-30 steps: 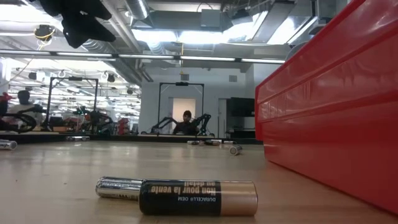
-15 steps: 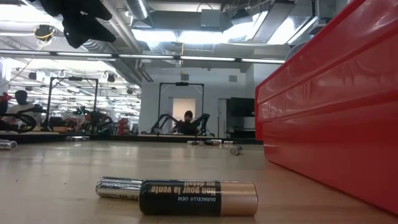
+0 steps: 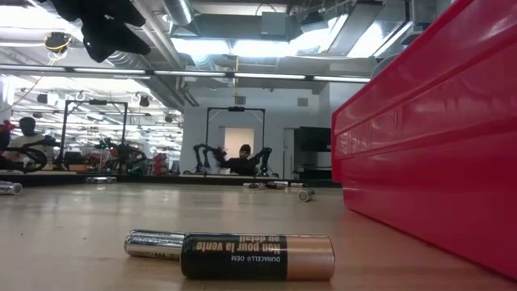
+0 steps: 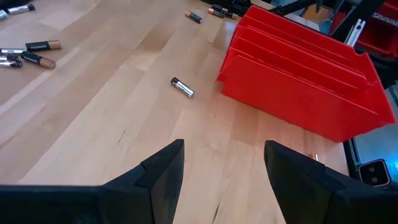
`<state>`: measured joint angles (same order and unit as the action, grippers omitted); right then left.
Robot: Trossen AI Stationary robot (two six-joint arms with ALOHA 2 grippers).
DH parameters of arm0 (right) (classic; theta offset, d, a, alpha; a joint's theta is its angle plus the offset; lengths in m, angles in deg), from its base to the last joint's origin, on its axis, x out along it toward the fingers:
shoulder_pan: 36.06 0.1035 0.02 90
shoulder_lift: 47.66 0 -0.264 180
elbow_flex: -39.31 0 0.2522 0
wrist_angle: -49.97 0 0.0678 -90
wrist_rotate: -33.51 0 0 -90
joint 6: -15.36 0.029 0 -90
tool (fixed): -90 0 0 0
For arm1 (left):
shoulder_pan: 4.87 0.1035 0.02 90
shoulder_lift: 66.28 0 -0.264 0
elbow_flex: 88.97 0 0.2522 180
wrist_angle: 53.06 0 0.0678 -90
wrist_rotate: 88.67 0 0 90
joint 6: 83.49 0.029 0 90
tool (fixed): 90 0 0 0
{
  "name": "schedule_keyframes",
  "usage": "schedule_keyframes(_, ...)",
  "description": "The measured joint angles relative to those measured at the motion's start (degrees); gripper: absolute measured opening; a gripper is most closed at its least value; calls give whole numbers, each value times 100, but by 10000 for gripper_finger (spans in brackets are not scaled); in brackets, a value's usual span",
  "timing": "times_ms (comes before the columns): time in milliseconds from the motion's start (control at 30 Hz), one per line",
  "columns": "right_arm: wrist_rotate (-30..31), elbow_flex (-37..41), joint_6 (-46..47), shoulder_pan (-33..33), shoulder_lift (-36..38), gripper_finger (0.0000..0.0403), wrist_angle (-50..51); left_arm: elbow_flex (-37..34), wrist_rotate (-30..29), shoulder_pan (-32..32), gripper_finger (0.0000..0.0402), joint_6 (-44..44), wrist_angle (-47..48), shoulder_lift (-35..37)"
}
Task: Sort batteries
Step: Put the silver battery into the right red bin
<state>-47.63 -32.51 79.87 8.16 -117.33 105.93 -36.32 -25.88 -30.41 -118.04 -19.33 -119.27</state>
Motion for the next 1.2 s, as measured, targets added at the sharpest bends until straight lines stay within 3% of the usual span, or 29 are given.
schedule_keyframes(100,479,-326,-174,0,2,124,-18,0,137,-2,210,28,-11,-11)
schedule_keyframes(233,1664,-700,-736,0,4,124,-85,0,508,-63,210,332,-327,-295)
schedule_keyframes(433,3743,-869,-1936,0,5,124,-841,0,629,-298,210,1272,-1163,-1285)
schedule_keyframes(633,4979,-869,-2569,-82,4,124,-1057,0,671,-227,210,1401,-2315,-2189)
schedule_keyframes(833,4704,-868,-2672,-549,4,124,-1074,146,659,161,210,1312,-2772,-2731)
schedule_keyframes(1000,3874,-868,-3166,-1125,4,124,-1125,208,647,453,210,1391,-2987,-2863)
schedule_keyframes(1200,3020,-868,-3478,-1754,4,124,-1277,212,520,774,210,811,-3183,-2863)
